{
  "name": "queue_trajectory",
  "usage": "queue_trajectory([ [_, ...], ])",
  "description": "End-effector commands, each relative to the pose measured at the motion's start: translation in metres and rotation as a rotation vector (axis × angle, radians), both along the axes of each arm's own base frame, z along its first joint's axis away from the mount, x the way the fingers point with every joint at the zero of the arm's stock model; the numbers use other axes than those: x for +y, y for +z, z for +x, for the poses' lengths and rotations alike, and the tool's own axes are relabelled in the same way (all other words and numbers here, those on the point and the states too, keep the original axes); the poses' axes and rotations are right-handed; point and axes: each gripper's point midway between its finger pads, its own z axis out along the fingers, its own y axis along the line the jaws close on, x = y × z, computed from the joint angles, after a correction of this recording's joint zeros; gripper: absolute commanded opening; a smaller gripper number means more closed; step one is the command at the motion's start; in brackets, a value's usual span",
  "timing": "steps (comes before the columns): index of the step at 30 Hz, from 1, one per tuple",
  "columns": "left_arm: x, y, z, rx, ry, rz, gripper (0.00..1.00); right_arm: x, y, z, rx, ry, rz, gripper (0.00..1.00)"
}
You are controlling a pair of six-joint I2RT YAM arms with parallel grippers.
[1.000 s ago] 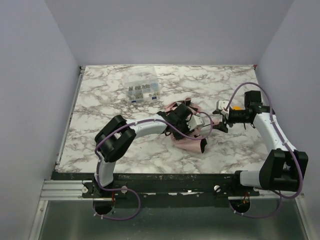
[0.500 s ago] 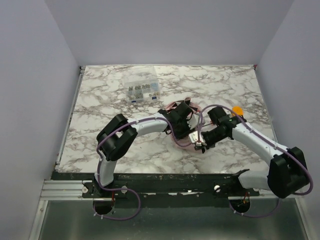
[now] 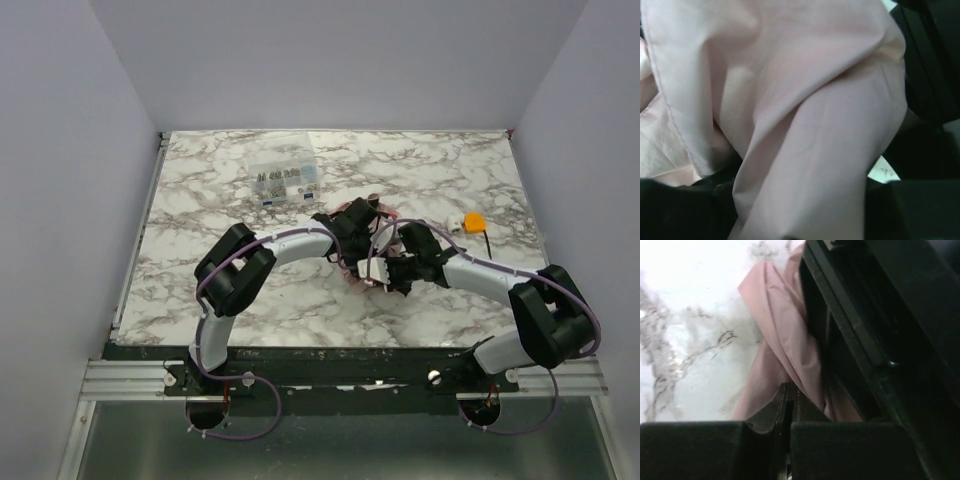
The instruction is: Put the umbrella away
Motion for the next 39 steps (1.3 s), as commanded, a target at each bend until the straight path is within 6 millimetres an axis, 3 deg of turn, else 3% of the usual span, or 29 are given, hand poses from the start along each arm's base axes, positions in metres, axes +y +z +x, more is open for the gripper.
queue_trajectory([
  [1, 0.014, -0.042, -0.068, 0.286, -0.117, 0.065, 0.5, -0.013, -0.015, 0.038, -0.107, -0.206, -0.073, 0.0],
  [9, 0.012, -0.025, -0.069, 0.391, -0.142, -0.025, 0.66, -0.017, -0.021, 0.036, -0.064, -0.267, -0.084, 0.0],
  [11, 0.011, -0.02, -0.07, 0.411, -0.152, -0.057, 0.75, -0.016, -0.018, 0.036, -0.066, -0.271, -0.077, 0.0],
  [17, 0.014, -0.018, -0.069, 0.46, -0.157, -0.107, 0.77, -0.014, -0.014, 0.03, -0.002, -0.3, -0.059, 0.0],
  [27, 0.012, 0.017, -0.048, 0.557, -0.125, -0.273, 0.77, -0.009, -0.017, 0.007, 0.097, -0.19, -0.069, 0.0],
  [33, 0.012, 0.017, -0.041, 0.627, -0.088, -0.298, 0.77, -0.01, -0.021, 0.001, 0.123, -0.159, -0.088, 0.0],
  [39, 0.014, 0.018, -0.038, 0.62, -0.079, -0.305, 0.77, -0.004, -0.014, 0.017, 0.137, -0.272, -0.051, 0.0],
])
